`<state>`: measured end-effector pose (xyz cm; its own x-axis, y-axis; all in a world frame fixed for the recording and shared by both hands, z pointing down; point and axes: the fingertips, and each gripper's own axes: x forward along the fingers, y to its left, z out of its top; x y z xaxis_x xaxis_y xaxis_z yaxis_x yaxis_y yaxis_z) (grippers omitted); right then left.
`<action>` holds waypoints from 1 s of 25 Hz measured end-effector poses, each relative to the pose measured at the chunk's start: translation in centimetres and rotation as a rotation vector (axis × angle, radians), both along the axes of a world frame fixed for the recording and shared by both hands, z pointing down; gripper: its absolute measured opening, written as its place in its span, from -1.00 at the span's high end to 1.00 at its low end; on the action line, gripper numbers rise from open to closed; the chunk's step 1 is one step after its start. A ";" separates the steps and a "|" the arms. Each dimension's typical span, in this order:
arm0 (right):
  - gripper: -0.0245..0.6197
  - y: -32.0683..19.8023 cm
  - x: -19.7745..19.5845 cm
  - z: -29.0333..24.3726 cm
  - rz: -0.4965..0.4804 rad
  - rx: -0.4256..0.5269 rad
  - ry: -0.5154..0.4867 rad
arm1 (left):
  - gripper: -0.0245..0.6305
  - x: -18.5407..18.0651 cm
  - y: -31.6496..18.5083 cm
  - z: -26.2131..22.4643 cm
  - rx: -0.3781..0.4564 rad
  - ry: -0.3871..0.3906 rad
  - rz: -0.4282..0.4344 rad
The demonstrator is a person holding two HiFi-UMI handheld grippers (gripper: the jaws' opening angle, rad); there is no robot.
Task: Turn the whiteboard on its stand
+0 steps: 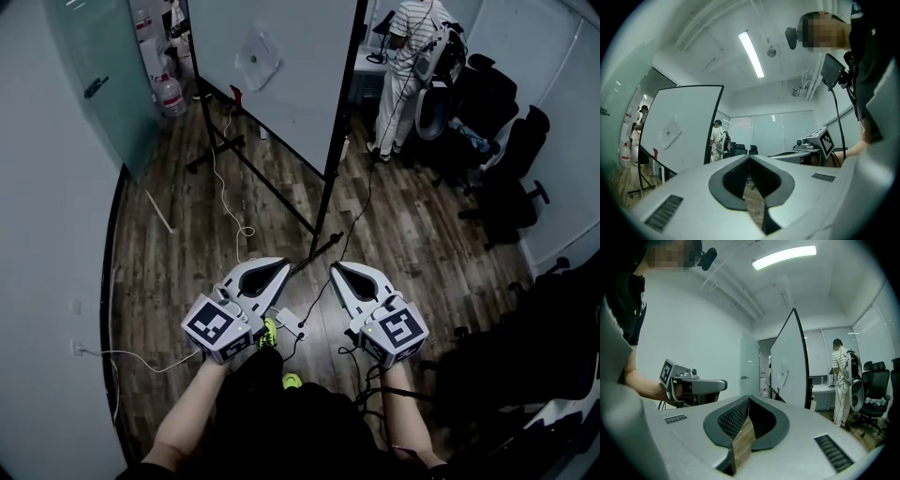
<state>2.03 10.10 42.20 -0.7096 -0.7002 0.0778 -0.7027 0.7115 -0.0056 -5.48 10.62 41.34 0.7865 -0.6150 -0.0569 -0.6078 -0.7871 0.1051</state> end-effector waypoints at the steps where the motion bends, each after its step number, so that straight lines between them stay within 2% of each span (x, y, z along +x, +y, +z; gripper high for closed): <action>1: 0.82 -0.6 0.1 0.0 0.010 0.000 -0.001 | 0.93 0.0 -0.6 0.0 0.003 0.000 0.004; 10: 0.81 -6.3 -1.4 -0.3 0.038 -0.025 0.003 | 0.93 -2.1 -6.7 -0.8 0.001 0.006 0.013; 14: 0.81 -9.9 -2.2 -1.1 0.092 -0.013 -0.006 | 0.93 -3.1 -10.4 -1.8 0.008 0.011 0.029; 25: 0.80 -18.3 -5.1 -3.0 0.173 0.014 0.012 | 0.92 -5.0 -19.3 -3.4 0.049 0.004 0.117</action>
<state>-3.04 -8.21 39.21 -0.5773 -0.8131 0.0750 -0.8148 0.5796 0.0121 -10.44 -8.68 37.91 0.8525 -0.5153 -0.0883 -0.5111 -0.8569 0.0668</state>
